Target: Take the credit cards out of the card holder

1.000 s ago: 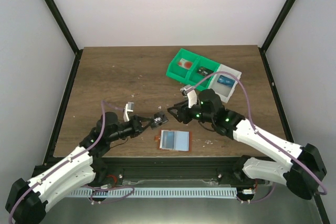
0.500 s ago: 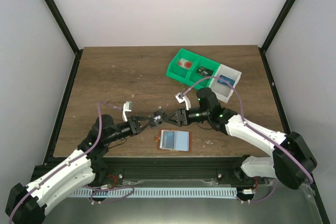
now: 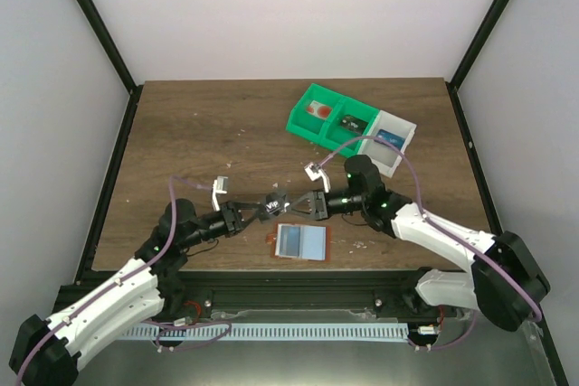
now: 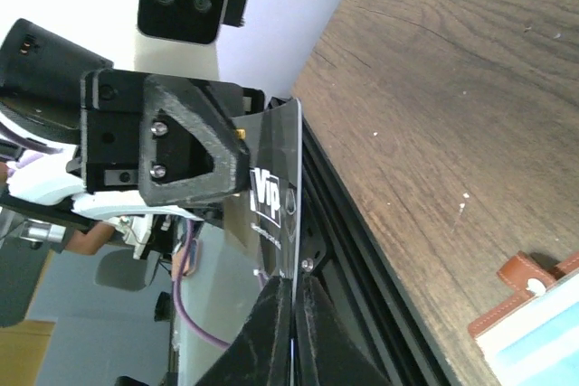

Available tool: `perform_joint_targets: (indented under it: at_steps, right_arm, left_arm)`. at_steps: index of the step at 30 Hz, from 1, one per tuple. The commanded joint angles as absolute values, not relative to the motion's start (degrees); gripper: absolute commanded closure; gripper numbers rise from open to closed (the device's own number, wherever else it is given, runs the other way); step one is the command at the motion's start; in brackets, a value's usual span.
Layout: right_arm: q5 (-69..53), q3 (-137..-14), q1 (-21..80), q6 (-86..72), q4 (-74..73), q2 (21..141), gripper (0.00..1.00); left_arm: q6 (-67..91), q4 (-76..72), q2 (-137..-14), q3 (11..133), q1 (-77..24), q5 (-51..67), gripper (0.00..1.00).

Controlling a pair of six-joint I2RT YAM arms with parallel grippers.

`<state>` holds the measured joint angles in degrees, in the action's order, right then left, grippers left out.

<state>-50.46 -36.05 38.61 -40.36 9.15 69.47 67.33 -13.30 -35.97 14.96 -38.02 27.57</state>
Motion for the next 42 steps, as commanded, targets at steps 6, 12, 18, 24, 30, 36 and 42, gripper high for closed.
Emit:
perform_joint_targets:
  at_steps: [6, 12, 18, 24, 30, 36, 42]
  right_arm:
    - [-47.78, -35.38, 37.41, -41.55, 11.13, 64.47, 0.99]
    - [-41.96, -35.16, 37.03, -41.09, 8.72, 62.46, 1.00]
    - [-32.17, -34.65, 35.77, -41.89, 6.64, 59.33, 0.99]
    - [-23.20, -36.74, 32.06, -41.22, 3.08, 60.70, 0.99]
    - [-19.34, -41.24, 24.04, -40.86, 1.45, 66.12, 1.00]
    - [-13.68, -50.70, 19.99, -38.85, -0.74, 74.89, 1.00]
    - [-9.11, -56.75, 16.70, -38.31, -1.16, 82.35, 1.00]
  left_arm:
    - [69.14, -12.30, -34.30, 14.63, -37.84, 25.62, 0.60]
    - [66.24, -7.36, -34.60, 16.38, -37.79, 23.69, 0.17]
    - [61.11, -0.24, -35.99, 19.15, -37.68, 20.81, 0.00]
    - [54.58, 4.68, -38.58, 21.90, -37.48, 18.54, 0.00]
    - [44.81, 10.34, -42.33, 25.32, -37.13, 14.29, 0.00]
    - [40.36, 12.99, -42.20, 27.36, -37.05, 11.23, 0.00]
    - [39.56, 11.91, -39.96, 25.75, -36.93, 10.47, 0.00]
